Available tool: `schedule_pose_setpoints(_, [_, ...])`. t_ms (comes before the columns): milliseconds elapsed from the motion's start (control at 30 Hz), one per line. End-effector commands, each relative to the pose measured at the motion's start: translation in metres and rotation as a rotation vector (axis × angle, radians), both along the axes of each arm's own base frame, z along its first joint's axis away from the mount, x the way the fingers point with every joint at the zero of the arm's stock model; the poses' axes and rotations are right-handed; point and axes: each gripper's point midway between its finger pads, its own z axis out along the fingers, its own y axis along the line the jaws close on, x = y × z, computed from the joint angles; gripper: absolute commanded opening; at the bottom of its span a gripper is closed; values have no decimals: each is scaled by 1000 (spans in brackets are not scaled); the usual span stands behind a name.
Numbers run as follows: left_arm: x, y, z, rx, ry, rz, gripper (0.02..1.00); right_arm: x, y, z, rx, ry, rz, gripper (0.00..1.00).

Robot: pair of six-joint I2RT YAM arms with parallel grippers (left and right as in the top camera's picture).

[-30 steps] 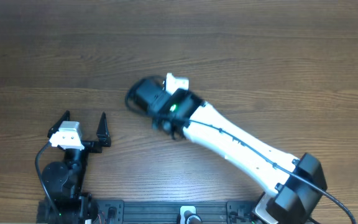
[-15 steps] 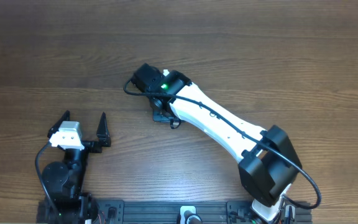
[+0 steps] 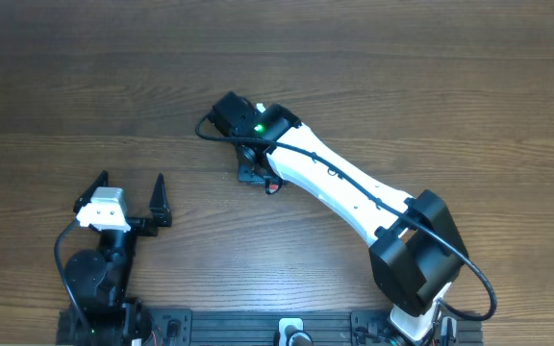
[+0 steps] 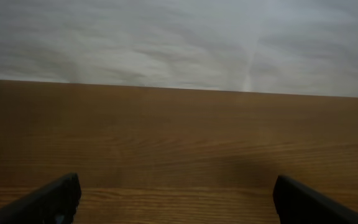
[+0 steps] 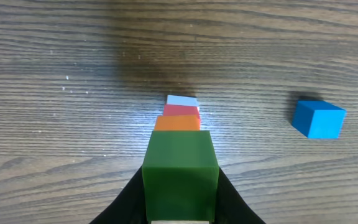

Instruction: Stack Cubes

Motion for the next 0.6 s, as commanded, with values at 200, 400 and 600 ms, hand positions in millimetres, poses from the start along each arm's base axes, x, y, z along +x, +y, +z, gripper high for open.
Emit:
schedule_pose_setpoints(200, [0,-1,-2,-11,-1,-7,1000,-3,-4,-9,-4,32,8,12])
schedule_pose_setpoints(400, [0,-1,-2,-11,-1,-6,1000,-6,-5,-13,-6,45,7,12])
schedule_pose_setpoints(600, [0,-1,-2,-11,-1,-7,998,-6,-6,-14,-9,47,5,12])
